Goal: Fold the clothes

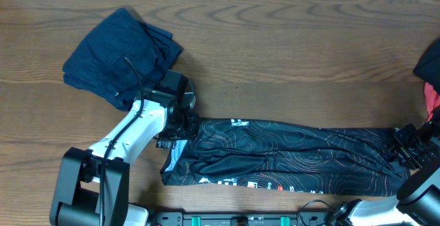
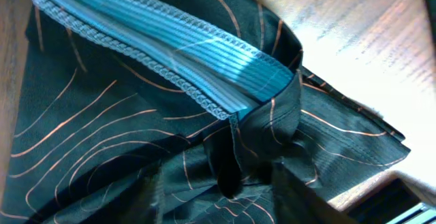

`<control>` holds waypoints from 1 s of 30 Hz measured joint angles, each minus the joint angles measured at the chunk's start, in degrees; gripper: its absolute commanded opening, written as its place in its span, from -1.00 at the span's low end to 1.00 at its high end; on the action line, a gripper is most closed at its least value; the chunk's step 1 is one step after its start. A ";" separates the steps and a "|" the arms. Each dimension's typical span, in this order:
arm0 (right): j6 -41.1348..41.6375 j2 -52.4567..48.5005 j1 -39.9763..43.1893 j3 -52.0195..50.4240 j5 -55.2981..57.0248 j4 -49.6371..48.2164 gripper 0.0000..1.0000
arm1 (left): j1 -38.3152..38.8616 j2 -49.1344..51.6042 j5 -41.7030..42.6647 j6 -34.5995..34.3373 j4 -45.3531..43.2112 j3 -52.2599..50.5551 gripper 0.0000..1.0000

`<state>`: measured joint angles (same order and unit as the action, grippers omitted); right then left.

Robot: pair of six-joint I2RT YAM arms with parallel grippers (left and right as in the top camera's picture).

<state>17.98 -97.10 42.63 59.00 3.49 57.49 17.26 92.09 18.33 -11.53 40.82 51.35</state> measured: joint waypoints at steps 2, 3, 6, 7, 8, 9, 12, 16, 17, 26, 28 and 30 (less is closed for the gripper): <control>0.50 0.00 0.00 -0.07 0.48 -0.07 -0.19 | 0.00 0.07 0.02 0.00 -0.20 0.00 -0.38; 0.79 0.00 0.00 -0.26 0.96 -0.17 -0.20 | 0.00 0.17 0.22 0.00 -0.24 0.00 -0.38; 1.57 0.00 0.00 -1.22 1.88 -0.24 -0.11 | 0.00 0.83 1.29 0.00 -0.31 0.00 -0.38; 2.05 0.00 0.00 -1.64 2.10 -0.35 -0.03 | 0.04 1.14 1.53 0.00 -0.33 0.00 -0.38; 2.34 0.00 0.00 -2.10 2.27 -0.37 0.06 | 0.11 1.36 1.75 0.00 -0.37 0.00 -0.38; 2.56 0.00 0.00 -2.40 2.43 -0.28 0.08 | 0.20 1.60 2.03 0.00 -0.39 0.00 -0.38; 2.93 0.00 0.00 -2.82 2.71 -0.15 -0.30 | 0.72 1.88 2.38 0.00 -0.85 -0.02 -0.37; 3.37 0.00 0.00 -2.84 3.06 -0.63 -0.98 | 1.99 2.05 2.56 0.00 -1.51 -0.02 -0.38; 3.67 0.00 0.04 -2.84 3.32 -0.85 -0.98 | 2.29 2.10 2.56 0.00 -1.57 -0.02 -0.38; 4.46 0.00 6.21 0.11 3.61 0.33 -0.98 | 2.78 2.40 2.73 0.28 -0.37 -0.02 -0.38; 4.48 0.00 7.67 0.57 3.30 0.31 -0.98 | 2.78 2.40 2.73 0.50 0.35 -0.02 -0.31; 4.61 0.00 8.66 0.61 2.89 0.39 -0.98 | 2.78 2.40 2.73 0.85 0.83 -0.02 -0.30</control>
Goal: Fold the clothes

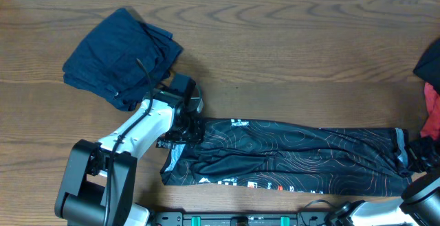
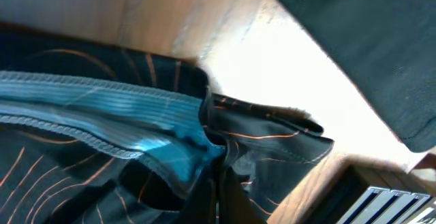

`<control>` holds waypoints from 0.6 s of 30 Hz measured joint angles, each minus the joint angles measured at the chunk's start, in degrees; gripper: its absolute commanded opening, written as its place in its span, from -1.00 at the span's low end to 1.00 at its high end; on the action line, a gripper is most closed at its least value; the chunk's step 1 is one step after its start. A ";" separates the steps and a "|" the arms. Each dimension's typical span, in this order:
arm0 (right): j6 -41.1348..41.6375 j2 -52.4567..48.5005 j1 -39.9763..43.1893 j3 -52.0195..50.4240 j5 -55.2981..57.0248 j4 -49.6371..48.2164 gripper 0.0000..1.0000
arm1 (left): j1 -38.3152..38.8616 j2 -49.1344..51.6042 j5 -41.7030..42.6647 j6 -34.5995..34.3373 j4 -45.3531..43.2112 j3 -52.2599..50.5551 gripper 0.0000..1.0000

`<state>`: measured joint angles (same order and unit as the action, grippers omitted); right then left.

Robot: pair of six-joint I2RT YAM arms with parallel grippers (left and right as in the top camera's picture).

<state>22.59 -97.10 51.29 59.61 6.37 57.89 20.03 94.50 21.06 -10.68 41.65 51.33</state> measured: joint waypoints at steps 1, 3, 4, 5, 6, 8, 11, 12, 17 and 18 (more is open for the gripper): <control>0.02 0.00 0.33 0.00 -0.15 0.07 -0.98 | 0.00 0.00 0.00 0.07 0.02 0.00 -0.30; 0.02 0.00 0.59 0.00 -0.37 -0.04 -0.98 | 0.00 0.00 0.00 0.07 0.04 0.00 -0.29; 0.02 0.00 0.61 0.00 -0.39 -0.04 -0.98 | 0.00 0.00 -0.04 0.07 0.04 0.00 -0.28; 0.02 0.00 0.61 0.00 -0.44 -0.07 -0.98 | 0.00 0.00 -0.09 0.11 0.04 0.00 -0.22; 0.02 0.00 0.61 0.00 -0.52 -0.09 -0.98 | 0.00 0.00 -0.24 0.20 -0.07 -0.04 -0.21; 0.02 0.00 0.61 0.00 -0.55 -0.09 -0.98 | 0.00 0.00 -0.39 0.24 -0.24 -0.42 -0.21; 0.02 0.00 0.61 0.00 -0.57 -0.09 -0.98 | 0.00 0.00 -0.42 0.22 -0.37 -1.88 -0.20; 0.02 0.00 0.61 0.00 -0.59 -0.09 -0.97 | 0.00 0.00 -0.42 0.22 -0.46 -2.60 -0.20; 0.02 0.00 0.61 0.00 -0.70 -0.11 -0.98 | -0.02 -0.59 -0.02 0.15 -2.47 -5.03 -0.29; 0.02 0.00 0.61 0.00 -0.76 -0.09 -0.98 | -0.02 -0.79 0.02 -0.07 -2.82 -5.25 -0.42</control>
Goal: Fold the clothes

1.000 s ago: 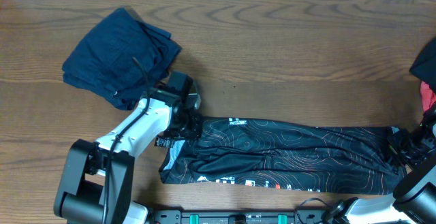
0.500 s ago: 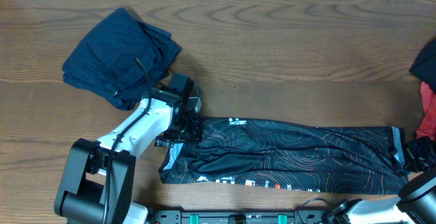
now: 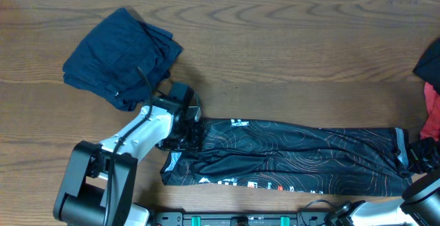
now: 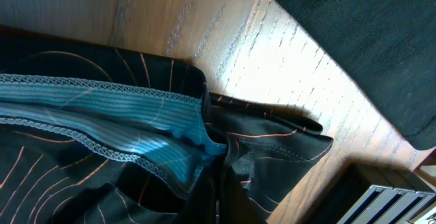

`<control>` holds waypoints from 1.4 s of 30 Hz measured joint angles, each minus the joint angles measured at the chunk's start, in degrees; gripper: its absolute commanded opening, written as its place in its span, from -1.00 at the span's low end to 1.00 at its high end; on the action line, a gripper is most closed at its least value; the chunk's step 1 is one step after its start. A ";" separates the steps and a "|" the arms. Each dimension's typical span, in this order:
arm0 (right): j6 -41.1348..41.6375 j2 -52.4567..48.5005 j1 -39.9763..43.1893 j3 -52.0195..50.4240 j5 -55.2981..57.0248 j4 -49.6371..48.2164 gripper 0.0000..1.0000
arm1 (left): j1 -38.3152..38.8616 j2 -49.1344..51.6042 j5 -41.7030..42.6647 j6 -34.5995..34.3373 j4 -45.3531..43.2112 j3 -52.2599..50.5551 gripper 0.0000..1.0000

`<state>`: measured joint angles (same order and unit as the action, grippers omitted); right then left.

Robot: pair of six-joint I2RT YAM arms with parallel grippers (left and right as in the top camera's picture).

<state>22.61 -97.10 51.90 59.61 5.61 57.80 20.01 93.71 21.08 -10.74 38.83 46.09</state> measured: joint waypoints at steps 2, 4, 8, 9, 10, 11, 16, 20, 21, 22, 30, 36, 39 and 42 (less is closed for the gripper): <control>0.00 0.00 0.00 0.00 0.02 -0.02 -0.98 | -0.04 -0.13 0.02 -0.09 -1.01 -0.39 -0.71; 0.00 0.00 0.00 0.02 -0.04 0.00 -0.98 | -0.09 -0.11 0.26 -0.28 -1.73 -0.74 -0.88; 0.00 0.00 0.00 0.02 -0.04 0.00 -0.97 | -0.07 -0.07 0.90 -0.07 -1.77 -1.03 -0.88; 0.00 0.00 0.00 0.02 -0.04 0.00 -0.98 | -0.09 -0.07 0.94 -0.09 -1.60 -1.03 -0.88; 0.00 0.00 0.00 0.02 -0.04 0.00 -0.97 | -0.15 -0.07 1.05 -0.09 -1.22 -1.01 -0.88; 0.00 0.00 0.00 0.02 -0.04 0.00 -0.97 | -0.33 -0.07 1.07 -0.09 -0.44 -1.01 -0.88; 0.00 0.00 0.00 0.02 -0.02 -0.04 -0.98 | -2.27 -0.07 1.01 0.17 2.51 -0.94 -0.30; 0.00 0.00 0.00 0.02 -0.02 -0.15 -0.97 | -3.39 -0.09 1.90 0.04 2.60 -0.28 -0.15; 0.00 0.00 0.00 0.02 -0.04 -0.15 -0.98 | -3.45 -0.09 2.10 0.00 2.43 -0.28 -0.15; 0.00 0.00 0.00 0.02 -0.02 -0.17 -0.98 | -3.48 -0.09 2.14 -0.02 2.05 -0.28 -0.24; 0.00 0.00 0.00 0.04 -0.04 -0.17 -0.97 | -3.52 -0.09 1.44 0.09 0.20 -0.22 -0.88; 0.00 0.00 0.00 0.04 -0.04 -0.17 -0.98 | -3.56 -0.09 1.42 0.13 2.45 -0.22 -0.88; 0.00 0.00 0.00 0.04 -0.04 -0.22 -0.97 | -4.35 -0.09 1.44 0.33 3.93 -0.22 -0.88; 0.00 0.00 0.00 0.02 -0.02 -1.11 -0.97 | -6.47 -0.09 1.46 0.33 4.61 -0.22 -0.88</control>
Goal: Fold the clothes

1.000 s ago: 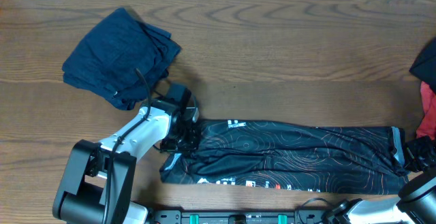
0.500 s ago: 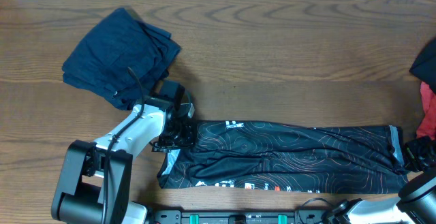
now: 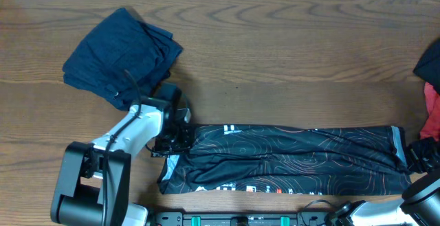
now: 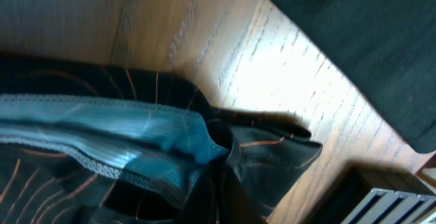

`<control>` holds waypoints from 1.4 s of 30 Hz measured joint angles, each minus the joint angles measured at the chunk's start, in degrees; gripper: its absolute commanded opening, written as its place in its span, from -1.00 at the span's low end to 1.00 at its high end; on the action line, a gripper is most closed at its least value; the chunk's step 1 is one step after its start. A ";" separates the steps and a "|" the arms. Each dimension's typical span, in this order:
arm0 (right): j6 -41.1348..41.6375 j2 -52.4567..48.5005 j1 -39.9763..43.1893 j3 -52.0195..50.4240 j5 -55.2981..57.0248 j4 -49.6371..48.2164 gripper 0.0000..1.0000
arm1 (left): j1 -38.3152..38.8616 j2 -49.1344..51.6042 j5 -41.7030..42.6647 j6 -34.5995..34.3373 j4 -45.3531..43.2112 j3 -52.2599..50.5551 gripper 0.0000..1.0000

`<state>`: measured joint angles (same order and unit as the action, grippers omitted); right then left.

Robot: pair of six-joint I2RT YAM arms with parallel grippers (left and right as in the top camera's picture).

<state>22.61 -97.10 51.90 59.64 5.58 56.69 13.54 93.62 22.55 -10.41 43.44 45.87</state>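
Black leggings with thin orange contour lines (image 3: 289,159) lie stretched along the table's front, waistband at the right. My left gripper (image 3: 180,138) is shut on their left end, near the ankle cuffs. My right gripper (image 3: 412,159) is shut on the right end; in the right wrist view the teal waistband lining (image 4: 129,139) and a pinched black fold (image 4: 272,156) sit right at the jaws (image 4: 221,200). A folded dark navy garment (image 3: 124,51) rests at the back left.
A dark cloth with something red beneath it (image 3: 430,82) lies at the right edge. The arm bases and a rail (image 3: 240,219) run along the front edge. Bare wood table (image 3: 289,61) spreads behind the leggings.
The left gripper has moved left and slightly forward with its end of the leggings; the garment now lies straighter and longer. The right gripper stays at the waistband.
At first both grippers held the leggings' ends, the right one further in. By the second moment the right end was drawn out to the right edge. Then the left gripper had shifted slightly, and now the leggings lie pulled taut between both.
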 measured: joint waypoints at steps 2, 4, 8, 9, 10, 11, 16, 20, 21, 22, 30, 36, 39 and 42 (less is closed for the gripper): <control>0.00 0.00 0.00 0.00 0.00 -1.62 -0.98 | -1.73 0.00 0.00 0.00 0.04 0.00 -0.88; -0.02 0.00 0.00 0.02 -0.09 -3.67 -0.97 | -3.74 0.00 0.00 0.20 0.07 0.02 -0.87; -0.02 0.00 0.00 0.02 -1.14 -5.16 -0.97 | -6.86 -0.09 1.14 1.66 0.07 0.02 -0.88; -0.02 0.00 0.00 0.02 -1.57 -5.57 -0.97 | -7.41 -0.22 1.55 2.03 0.07 0.02 -0.88; -0.02 0.00 0.00 0.02 -2.12 -5.92 -0.97 | -7.93 -0.44 1.97 2.51 0.09 0.02 -0.88; -0.02 0.00 0.00 0.02 -2.69 -6.14 -0.97 | -8.31 -0.63 2.21 2.93 0.11 0.02 -0.88; -0.31 0.00 0.00 0.02 -4.70 -5.99 -0.97 | -8.92 -1.03 2.82 4.28 1.38 0.79 -0.88; -0.90 0.00 0.00 0.04 -4.87 -4.42 -0.93 | -8.96 -1.09 2.82 5.18 3.61 1.64 -0.88; -1.01 0.00 0.00 0.04 -4.70 -3.85 -0.87 | -8.96 -1.14 2.82 5.62 4.24 1.73 -0.88; -1.16 0.00 0.00 0.04 -4.39 -3.21 -0.80 | -8.96 -1.16 2.80 5.97 4.90 1.75 -0.88; -1.29 0.00 0.04 0.04 1.81 0.24 -0.20 | -8.96 -1.16 1.66 7.82 9.16 1.75 -0.88; -6.01 0.00 0.15 0.11 -6.88 -5.16 -0.28 | -8.98 -1.16 0.72 8.76 9.64 1.75 -0.88; -10.91 0.00 0.02 0.15 -16.76 -7.17 -0.27 | -9.01 -1.16 0.57 8.98 9.49 1.75 -0.88; -13.07 0.00 -1.01 0.15 -21.46 -7.23 -0.27 | -9.01 -1.16 0.39 8.98 9.05 1.75 -0.88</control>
<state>9.54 -97.10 50.89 59.79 -15.88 49.45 4.54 92.47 22.94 -1.43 52.49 47.62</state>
